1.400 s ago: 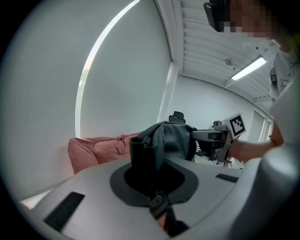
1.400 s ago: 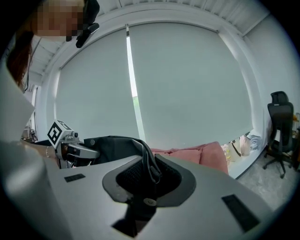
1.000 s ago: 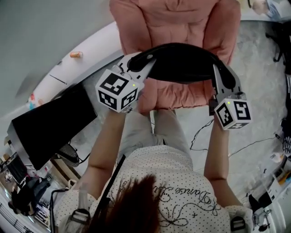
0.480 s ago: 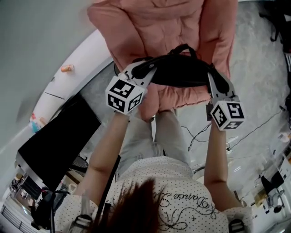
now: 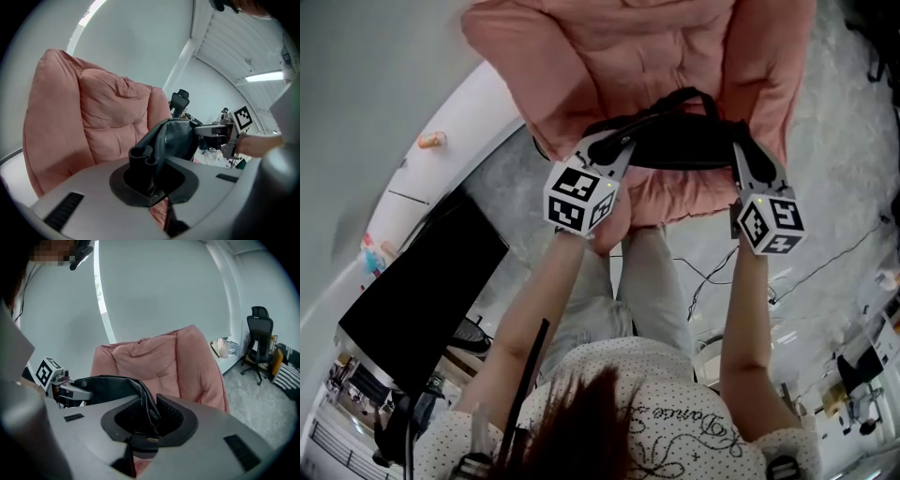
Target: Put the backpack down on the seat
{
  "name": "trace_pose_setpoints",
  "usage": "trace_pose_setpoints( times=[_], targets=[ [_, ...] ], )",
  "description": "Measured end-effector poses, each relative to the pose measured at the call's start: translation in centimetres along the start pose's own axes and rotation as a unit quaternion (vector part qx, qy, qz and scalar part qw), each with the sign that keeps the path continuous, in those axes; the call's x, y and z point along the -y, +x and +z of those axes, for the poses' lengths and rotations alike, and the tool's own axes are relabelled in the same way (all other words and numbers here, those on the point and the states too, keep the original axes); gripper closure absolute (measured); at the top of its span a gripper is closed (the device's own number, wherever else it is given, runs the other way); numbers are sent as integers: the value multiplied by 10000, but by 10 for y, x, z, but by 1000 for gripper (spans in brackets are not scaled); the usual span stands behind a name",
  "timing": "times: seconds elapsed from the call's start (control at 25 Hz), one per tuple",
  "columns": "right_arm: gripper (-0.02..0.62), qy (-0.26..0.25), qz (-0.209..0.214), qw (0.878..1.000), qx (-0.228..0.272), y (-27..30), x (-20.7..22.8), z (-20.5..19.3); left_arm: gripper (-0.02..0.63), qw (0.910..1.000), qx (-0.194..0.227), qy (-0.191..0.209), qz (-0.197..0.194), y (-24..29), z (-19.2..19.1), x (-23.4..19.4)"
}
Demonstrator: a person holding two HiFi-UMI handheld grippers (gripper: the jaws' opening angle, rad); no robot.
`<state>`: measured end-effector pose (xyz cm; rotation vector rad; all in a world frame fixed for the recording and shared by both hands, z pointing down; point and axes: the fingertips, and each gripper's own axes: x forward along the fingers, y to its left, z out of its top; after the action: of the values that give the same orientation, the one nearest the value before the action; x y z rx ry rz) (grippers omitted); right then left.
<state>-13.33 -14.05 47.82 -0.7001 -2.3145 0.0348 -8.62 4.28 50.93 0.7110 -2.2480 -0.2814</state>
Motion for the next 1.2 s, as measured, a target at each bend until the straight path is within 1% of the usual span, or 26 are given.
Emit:
trace_pose_setpoints(
  times=[0.16,0.32,0.4,0.52,0.6,0.76,0.88,0.96,1.08,1.12,1.2],
  targets=[
    [499,15,-25,9997,-226,17,10,-19,581,9996,-200,-199,22,12,-18,-3],
    [491,71,-75,9984,-550,40,32,-45,581,9980,-499,-385,-9,37,-40,-4],
    [488,79,-98,9973,-725,49,39,-60,581,9958,-666,-620,-77,47,-57,-3],
    [483,133,-94,9951,-978,58,43,-75,581,9897,-917,-1056,-307,55,-80,-2],
    [482,74,-56,9933,-1151,62,42,-83,580,9868,-1054,-1172,-369,57,-93,-3],
    [476,-55,-6,9898,-1423,73,45,-102,581,9839,-1186,-1314,-267,66,-113,-5],
    [469,-59,20,9870,-1609,81,52,-114,581,9789,-1281,-1567,-260,73,-124,-2],
    [468,-153,41,9869,-1606,83,53,-110,580,9786,-1252,-1614,-262,74,-121,-2],
    [465,-426,40,9865,-1580,81,53,-99,581,9793,-1207,-1607,-227,71,-114,0],
    [460,-500,43,9856,-1615,82,53,-101,581,9782,-1196,-1683,-214,71,-116,0],
    [457,-539,73,9831,-1747,86,53,-114,580,9729,-1157,-1992,-201,74,-127,-5]
  ],
)
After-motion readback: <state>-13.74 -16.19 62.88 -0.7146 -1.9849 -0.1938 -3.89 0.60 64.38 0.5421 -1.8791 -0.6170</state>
